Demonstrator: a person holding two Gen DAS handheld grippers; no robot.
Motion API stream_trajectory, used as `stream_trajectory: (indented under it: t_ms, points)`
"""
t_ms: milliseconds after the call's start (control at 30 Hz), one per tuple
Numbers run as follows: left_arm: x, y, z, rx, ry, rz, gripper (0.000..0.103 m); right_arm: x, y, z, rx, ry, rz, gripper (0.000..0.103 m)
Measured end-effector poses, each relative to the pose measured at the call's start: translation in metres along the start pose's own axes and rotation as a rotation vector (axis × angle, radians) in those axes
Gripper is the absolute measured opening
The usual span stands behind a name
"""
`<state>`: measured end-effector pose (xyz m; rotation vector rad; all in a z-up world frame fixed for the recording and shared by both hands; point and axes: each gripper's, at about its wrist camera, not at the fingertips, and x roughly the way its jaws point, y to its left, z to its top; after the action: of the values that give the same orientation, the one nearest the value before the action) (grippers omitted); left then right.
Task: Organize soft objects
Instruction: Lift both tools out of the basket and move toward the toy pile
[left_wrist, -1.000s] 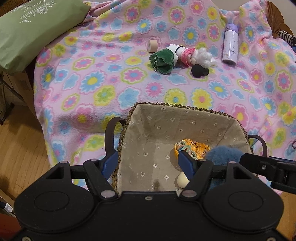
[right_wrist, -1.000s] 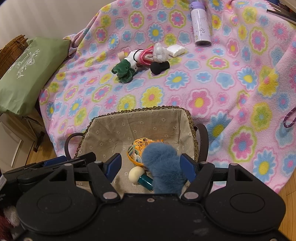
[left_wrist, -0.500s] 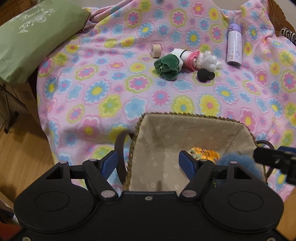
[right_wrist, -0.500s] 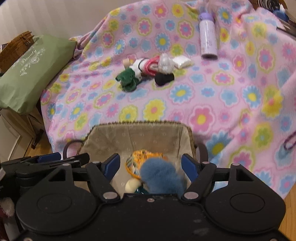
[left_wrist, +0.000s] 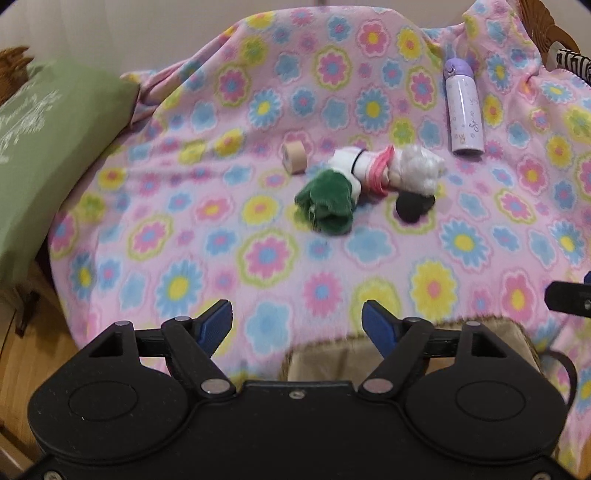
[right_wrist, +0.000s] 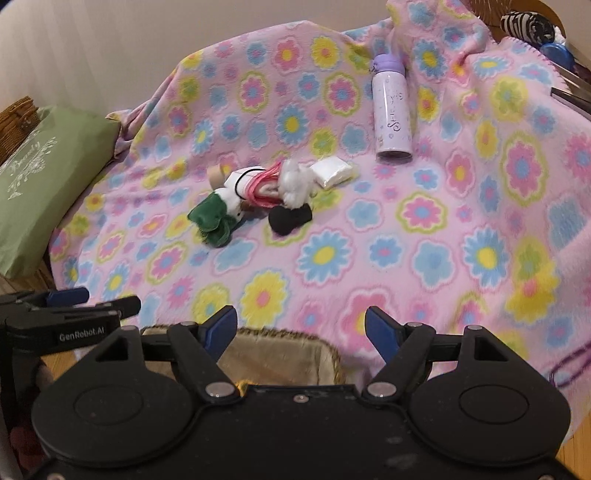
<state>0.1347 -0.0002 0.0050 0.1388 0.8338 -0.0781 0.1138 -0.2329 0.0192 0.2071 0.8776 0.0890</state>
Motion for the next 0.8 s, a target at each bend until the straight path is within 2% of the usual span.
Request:
stream_trajectory:
  t_ms: [233,333,700,800]
  points:
    - [0.036,-0.003,0.024,0.029,-0.038,-0.028,0.075,0.036,-0.005,0.021,-0.006,0.006,-0.007,0.076]
    - [0.052,-0.006,0.031,0.053,-0.063,-0.057,0.085,0.053,-0.005,0.030,-0.007,0.008,-0.011,0.076]
    - [0.105,-0.017,0.053,0.133,-0.126,-0.068,0.085,0.113,-0.012,0.052,0.016,0.041,-0.025,0.076]
    - [0.121,-0.020,0.059,0.139,-0.122,-0.070,0.085,0.125,-0.016,0.056,0.027,0.048,-0.035,0.076]
